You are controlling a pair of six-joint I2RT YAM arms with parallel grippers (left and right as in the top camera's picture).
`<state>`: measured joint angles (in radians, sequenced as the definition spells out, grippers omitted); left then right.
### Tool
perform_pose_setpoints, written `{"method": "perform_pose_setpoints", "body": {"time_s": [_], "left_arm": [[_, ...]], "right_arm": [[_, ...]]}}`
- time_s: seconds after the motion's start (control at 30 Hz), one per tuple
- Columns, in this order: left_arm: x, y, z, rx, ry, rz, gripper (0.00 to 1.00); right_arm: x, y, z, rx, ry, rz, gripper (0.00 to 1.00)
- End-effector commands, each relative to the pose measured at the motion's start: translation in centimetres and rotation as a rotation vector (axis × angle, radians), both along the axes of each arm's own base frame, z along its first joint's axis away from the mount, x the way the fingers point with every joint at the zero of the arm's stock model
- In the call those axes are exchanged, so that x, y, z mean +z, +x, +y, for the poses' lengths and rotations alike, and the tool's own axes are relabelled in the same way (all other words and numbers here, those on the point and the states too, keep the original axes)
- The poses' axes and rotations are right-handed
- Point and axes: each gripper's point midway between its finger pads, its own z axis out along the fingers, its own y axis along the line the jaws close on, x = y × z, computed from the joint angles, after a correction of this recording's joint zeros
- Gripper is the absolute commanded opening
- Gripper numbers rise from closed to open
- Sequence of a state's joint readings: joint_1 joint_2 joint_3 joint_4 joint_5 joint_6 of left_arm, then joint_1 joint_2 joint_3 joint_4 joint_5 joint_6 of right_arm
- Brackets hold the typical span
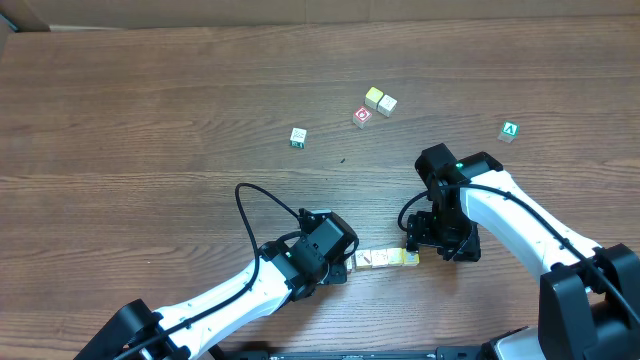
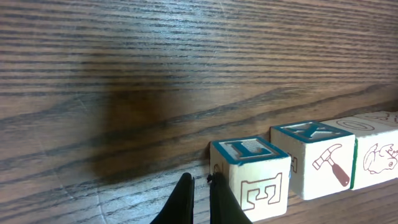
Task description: Flip 5 blocks
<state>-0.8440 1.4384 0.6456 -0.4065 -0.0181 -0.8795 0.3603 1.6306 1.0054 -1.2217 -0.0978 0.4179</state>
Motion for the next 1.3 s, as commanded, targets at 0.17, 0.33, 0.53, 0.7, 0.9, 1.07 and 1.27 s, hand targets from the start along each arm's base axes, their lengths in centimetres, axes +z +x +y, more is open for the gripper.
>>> {"method": "perform_pose_setpoints", "body": {"time_s": [0.17, 0.33, 0.53, 0.7, 0.9, 1.07, 1.27], "left_arm": [[-0.3, -0.1, -0.1, -0.025, -0.003, 0.007, 0.04], [-0.2, 0.1, -0.2, -0.024, -0.011, -0.004, 0.04], [-0.1, 0.5, -0.5, -0.021, -0.020, -0.019, 0.04], [-0.1, 0.4, -0.3, -0.020, -0.011, -0.016, 0.04], [-0.8, -1.2, 1.0, 0.010, 0.028, 0.064, 0.04], [-1.0, -3.8, 0.0, -0.050, -0.008, 0.168, 0.04], [-0.8, -5.2, -1.3, -0.080, -0.040, 0.199, 0.04]], "right_arm": [[-0.1, -0.1, 0.0, -0.004, 0.002, 0.001, 0.80], [-0.1, -0.1, 0.0, -0.004, 0.002, 0.001, 0.80], [-0.1, -0.1, -0.1, -0.004, 0.001, 0.003, 0.80], [0.0, -0.4, -0.2, -0.003, -0.003, 0.013, 0.80], [0.0, -0.5, -0.2, -0.004, -0.005, 0.019, 0.80], [0.0, -0.4, -0.2, -0.004, -0.004, 0.015, 0.80], [0.0, -0.3, -0.1, -0.004, -0.002, 0.012, 0.80]]}}
